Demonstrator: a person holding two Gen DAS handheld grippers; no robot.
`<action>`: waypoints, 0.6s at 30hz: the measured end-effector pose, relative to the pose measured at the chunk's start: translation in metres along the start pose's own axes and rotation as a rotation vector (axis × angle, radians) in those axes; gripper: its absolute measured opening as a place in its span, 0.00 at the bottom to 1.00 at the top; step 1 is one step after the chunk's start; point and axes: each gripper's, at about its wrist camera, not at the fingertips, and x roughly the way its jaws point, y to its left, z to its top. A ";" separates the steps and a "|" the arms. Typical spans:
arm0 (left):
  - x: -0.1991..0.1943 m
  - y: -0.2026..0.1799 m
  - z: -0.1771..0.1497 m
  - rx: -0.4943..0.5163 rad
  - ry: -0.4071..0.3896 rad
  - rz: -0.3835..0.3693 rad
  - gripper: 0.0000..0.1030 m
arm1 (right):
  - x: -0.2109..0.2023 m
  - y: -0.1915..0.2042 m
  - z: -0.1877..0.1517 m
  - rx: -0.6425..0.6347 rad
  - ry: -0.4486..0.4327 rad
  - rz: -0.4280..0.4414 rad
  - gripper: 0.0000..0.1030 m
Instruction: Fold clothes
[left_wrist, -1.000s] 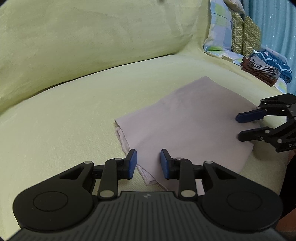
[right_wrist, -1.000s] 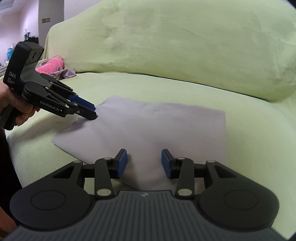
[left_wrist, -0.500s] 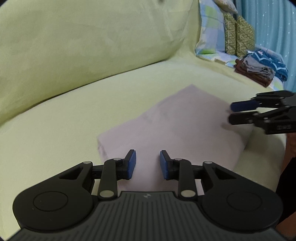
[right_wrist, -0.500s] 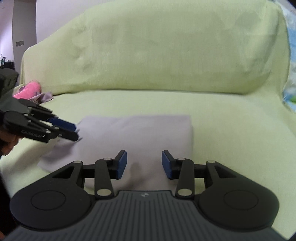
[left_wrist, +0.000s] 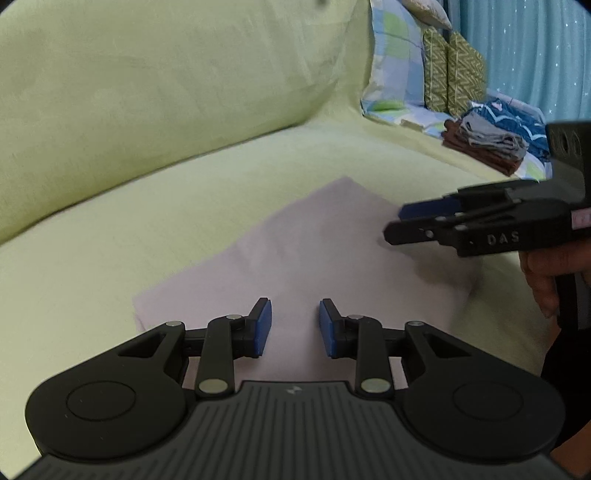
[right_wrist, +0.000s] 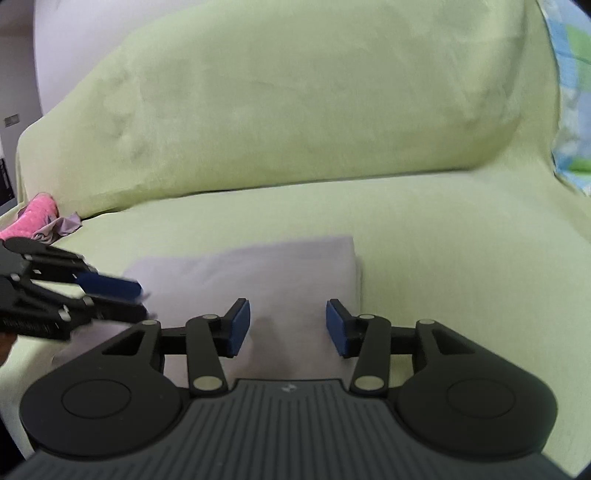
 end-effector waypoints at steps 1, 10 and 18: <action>0.001 -0.001 -0.002 -0.006 -0.006 0.004 0.35 | 0.004 -0.001 -0.002 0.008 0.008 0.004 0.44; 0.006 -0.005 0.001 -0.078 0.010 0.039 0.38 | 0.004 0.004 0.000 0.004 -0.002 0.005 0.54; 0.003 -0.019 0.006 -0.122 0.057 0.095 0.58 | -0.015 0.007 -0.002 0.046 -0.127 -0.009 0.88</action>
